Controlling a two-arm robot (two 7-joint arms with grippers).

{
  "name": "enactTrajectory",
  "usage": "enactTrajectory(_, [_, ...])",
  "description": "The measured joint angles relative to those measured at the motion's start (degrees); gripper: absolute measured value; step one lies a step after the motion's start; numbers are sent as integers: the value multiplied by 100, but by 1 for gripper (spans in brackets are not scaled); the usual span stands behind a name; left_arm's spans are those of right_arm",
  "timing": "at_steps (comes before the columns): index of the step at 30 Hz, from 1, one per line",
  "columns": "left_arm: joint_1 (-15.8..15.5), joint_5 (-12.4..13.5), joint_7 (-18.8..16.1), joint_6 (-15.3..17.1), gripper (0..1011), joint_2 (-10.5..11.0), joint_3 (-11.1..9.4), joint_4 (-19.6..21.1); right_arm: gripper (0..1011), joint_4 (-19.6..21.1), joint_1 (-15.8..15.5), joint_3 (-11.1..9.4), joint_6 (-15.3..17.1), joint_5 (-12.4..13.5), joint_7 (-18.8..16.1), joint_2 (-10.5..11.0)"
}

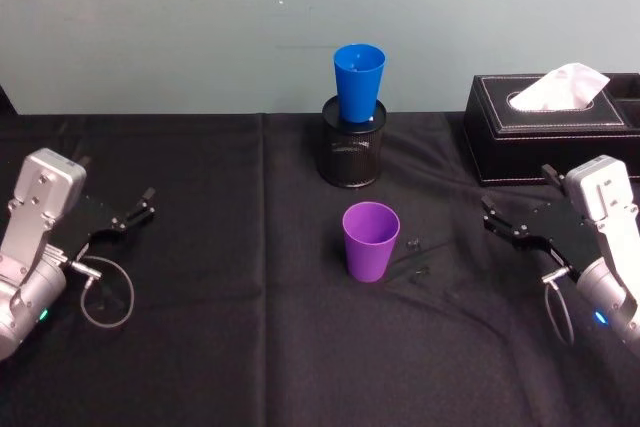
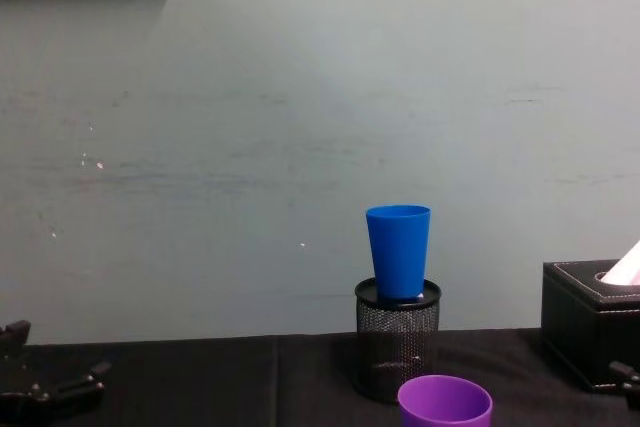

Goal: Pick up one cup with a gripper and tap it against the other cup.

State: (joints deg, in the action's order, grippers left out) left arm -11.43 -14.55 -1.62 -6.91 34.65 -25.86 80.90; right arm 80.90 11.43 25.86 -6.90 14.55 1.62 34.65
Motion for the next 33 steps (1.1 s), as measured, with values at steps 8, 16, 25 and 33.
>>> enactTrajectory(8, [0, 0, 0, 0, 1000, 0, 0, 0, 1003, 0, 0, 0, 0, 0, 0, 0])
enactTrajectory(16, [0, 0, 0, 0, 1000, 0, 0, 0, 1003, 0, 0, 0, 0, 0, 0, 0])
enactTrajectory(25, [0, 0, 0, 0, 1000, 0, 0, 0, 1003, 0, 0, 0, 0, 0, 0, 0])
enactTrajectory(33, [0, 0, 0, 0, 1000, 0, 0, 0, 1003, 0, 0, 0, 0, 0, 0, 0])
